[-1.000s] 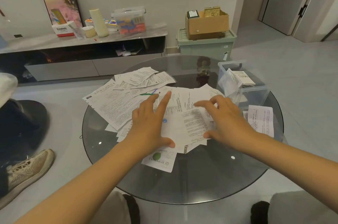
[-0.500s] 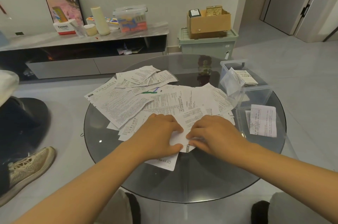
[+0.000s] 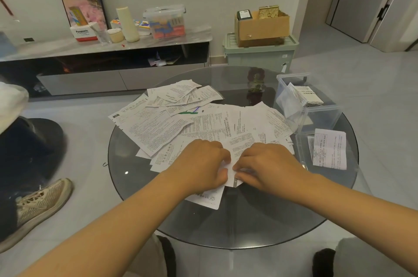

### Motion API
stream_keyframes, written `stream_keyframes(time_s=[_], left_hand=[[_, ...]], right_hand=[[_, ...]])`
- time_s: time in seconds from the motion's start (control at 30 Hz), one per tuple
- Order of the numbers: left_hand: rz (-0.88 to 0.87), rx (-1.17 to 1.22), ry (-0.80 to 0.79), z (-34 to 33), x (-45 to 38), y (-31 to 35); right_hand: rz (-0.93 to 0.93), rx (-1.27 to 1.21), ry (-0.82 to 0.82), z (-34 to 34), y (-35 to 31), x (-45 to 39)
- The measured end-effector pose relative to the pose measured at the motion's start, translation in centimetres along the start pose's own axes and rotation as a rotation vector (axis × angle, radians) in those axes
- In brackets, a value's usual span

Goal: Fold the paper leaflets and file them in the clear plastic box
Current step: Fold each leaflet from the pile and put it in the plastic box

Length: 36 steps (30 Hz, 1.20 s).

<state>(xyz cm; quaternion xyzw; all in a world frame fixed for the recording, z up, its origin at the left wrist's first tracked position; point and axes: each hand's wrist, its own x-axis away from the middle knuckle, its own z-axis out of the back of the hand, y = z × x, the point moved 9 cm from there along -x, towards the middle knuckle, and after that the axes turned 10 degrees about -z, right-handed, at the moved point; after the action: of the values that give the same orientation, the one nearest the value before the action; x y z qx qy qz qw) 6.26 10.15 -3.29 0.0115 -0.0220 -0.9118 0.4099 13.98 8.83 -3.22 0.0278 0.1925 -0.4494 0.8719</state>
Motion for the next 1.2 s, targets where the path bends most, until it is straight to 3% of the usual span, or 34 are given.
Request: stream_keyframes(time_s=[0.4,0.6,0.77,1.0,1.2], left_hand=[[0.012,0.045,-0.039,-0.2,0.0,-0.2],[0.039,0.039,-0.001,0.0,-0.2,-0.6],[0.065,0.155,0.015,0.0,0.3,-1.4],[-0.034,0.223,0.032,0.2,0.9,-0.8],[0.004,0.436,0.023,0.0,1.0,-0.3]], right_hand=[[-0.010,0.052,0.089,0.3,-0.2,-0.2],[-0.053,0.006,-0.006,-0.3,0.5,-0.3],[-0.121,-0.024,0.013,0.3,0.6,-0.4],[-0.269,-0.211,-0.147,0.6,2.8,0.0],[-0.293,-0.268,-0.297,0.4,3.8,1.5]])
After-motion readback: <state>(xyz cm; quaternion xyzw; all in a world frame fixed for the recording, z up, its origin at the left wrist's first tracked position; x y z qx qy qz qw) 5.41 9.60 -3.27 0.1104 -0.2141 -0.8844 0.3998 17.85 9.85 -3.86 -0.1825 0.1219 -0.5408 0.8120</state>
